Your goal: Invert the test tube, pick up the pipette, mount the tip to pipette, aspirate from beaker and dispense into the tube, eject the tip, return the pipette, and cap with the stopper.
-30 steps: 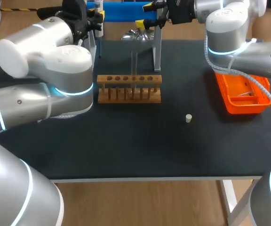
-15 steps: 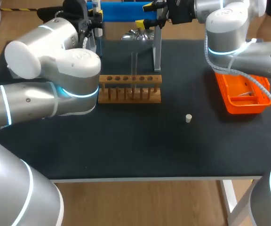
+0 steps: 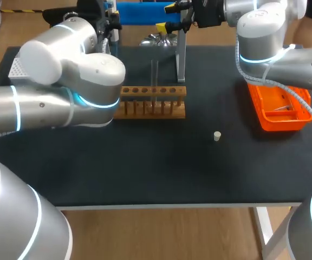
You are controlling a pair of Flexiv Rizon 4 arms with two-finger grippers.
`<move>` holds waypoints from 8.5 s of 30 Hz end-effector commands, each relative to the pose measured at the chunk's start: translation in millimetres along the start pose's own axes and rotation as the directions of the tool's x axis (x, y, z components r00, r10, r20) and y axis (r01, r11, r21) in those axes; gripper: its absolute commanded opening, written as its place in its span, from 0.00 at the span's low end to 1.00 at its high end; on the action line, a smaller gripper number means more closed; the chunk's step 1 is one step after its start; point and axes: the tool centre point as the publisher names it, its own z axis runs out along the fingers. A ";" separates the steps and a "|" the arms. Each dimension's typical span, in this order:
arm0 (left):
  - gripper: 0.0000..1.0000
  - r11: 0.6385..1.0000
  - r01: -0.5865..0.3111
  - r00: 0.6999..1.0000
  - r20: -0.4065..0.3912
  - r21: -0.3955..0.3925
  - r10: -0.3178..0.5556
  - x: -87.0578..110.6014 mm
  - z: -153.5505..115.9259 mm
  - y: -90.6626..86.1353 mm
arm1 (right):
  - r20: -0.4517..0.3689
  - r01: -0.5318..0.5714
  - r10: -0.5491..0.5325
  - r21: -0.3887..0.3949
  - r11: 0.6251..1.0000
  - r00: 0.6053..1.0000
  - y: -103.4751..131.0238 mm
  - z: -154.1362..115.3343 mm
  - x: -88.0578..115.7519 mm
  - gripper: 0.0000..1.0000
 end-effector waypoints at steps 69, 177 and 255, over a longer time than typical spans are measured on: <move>0.00 0.981 0.050 0.976 0.217 -0.188 -0.008 -4.4 44.8 -7.6 | 0.000 0.000 0.000 0.002 1.000 1.000 0.2 -1.0 0.3 1.00; 0.00 0.953 0.105 0.970 0.240 -0.283 -0.036 -13.3 54.8 16.2 | 0.000 0.000 0.000 0.002 1.000 1.000 0.2 -1.0 0.3 1.00; 1.00 0.959 -0.259 0.885 -0.426 -0.114 0.188 22.7 -50.9 -26.0 | 0.000 0.000 0.000 0.002 1.000 1.000 0.2 -1.0 0.3 1.00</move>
